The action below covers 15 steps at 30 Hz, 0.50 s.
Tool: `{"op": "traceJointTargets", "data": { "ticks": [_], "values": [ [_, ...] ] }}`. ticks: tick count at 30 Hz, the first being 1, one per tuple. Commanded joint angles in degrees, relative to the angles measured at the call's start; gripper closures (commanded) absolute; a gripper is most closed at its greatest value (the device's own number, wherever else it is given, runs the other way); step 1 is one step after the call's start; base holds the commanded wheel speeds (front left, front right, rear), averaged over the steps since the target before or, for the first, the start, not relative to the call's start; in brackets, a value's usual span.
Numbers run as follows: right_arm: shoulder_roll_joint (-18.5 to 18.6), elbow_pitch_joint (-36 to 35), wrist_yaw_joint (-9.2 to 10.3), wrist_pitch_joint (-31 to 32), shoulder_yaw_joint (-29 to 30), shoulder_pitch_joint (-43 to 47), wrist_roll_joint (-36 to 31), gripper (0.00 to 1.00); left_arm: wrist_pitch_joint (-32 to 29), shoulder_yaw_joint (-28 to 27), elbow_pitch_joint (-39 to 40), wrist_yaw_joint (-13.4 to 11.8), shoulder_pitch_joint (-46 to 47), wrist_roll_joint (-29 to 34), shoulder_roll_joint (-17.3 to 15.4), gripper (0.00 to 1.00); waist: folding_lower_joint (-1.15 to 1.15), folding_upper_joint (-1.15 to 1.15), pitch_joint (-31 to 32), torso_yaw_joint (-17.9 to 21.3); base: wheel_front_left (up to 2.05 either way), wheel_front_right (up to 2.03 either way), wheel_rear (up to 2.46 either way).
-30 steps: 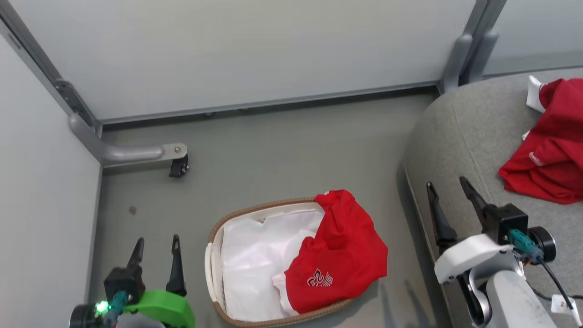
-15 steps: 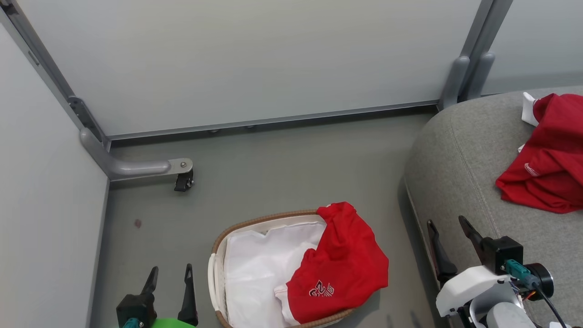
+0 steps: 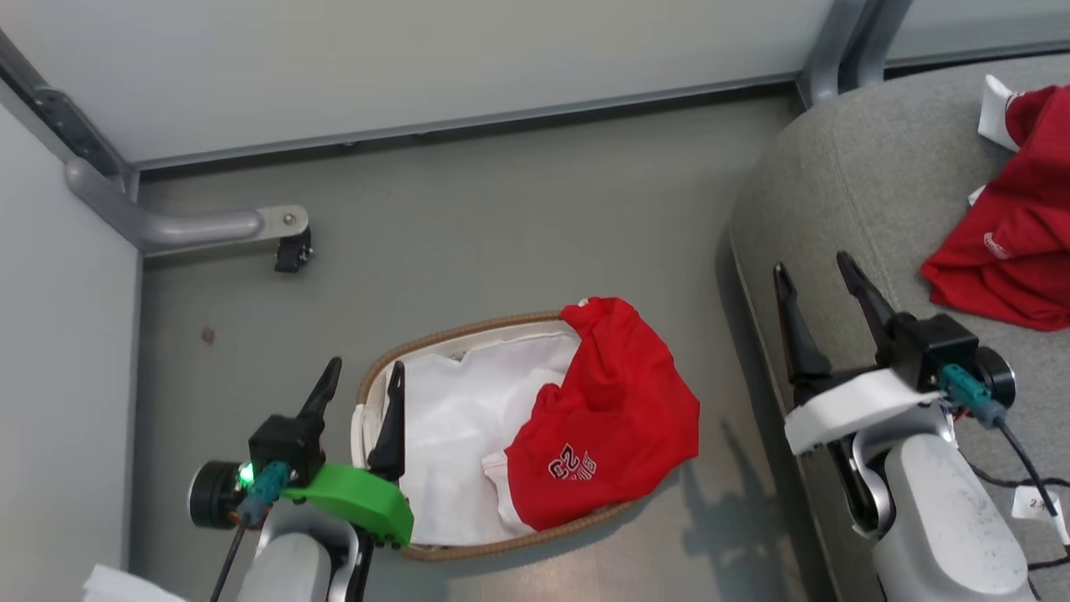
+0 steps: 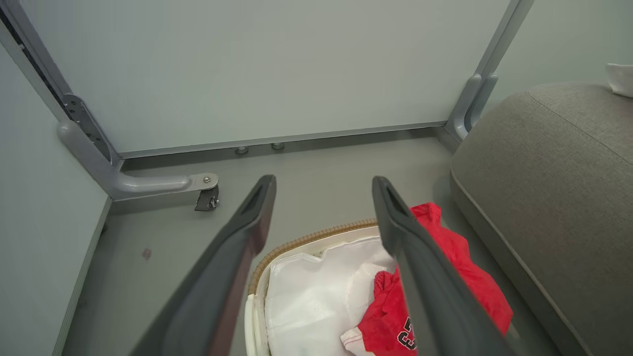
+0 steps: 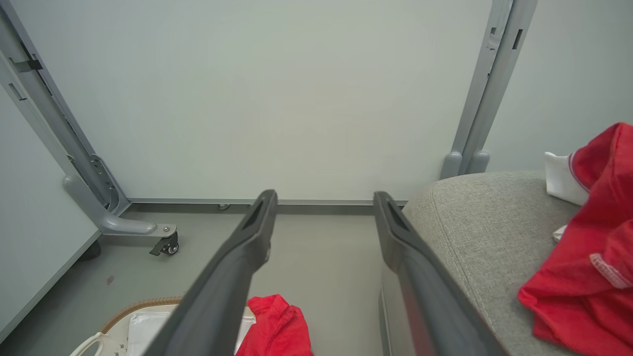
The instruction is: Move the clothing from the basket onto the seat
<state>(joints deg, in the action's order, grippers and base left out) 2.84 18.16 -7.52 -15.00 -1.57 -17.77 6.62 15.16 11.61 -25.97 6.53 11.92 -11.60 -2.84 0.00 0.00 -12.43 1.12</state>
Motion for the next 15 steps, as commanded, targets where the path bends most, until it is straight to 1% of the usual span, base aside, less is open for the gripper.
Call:
{"op": "traceJointTargets", "data": {
  "ticks": [1,10,12,15],
  "values": [
    [0.17,-0.87,0.07,-0.27,-0.31,-1.87,0.56,0.0,-0.01,0.56,-0.44,0.29,2.69,-0.65,-0.15,0.0,0.0,0.0,-7.26,3.45,0.0,0.0,0.0],
    [0.14,-4.89,0.06,-0.27,-1.18,-8.46,2.69,0.0,-0.01,3.71,-4.83,0.92,13.77,0.41,-0.22,0.0,0.0,0.0,-17.97,8.51,0.0,0.0,0.0],
    [0.15,-5.84,0.06,-0.27,-1.37,-9.52,3.2,0.0,-0.01,5.16,-5.71,0.96,16.18,-0.09,-0.32,0.0,0.0,0.0,-20.02,9.55,0.0,0.0,0.0],
    [0.15,-6.68,0.06,-0.27,-1.0,-10.76,4.2,0.0,-0.01,7.49,-7.28,0.98,19.19,-0.69,-1.28,0.0,0.0,0.0,-22.7,10.96,0.0,0.0,0.0]
  ]
}}
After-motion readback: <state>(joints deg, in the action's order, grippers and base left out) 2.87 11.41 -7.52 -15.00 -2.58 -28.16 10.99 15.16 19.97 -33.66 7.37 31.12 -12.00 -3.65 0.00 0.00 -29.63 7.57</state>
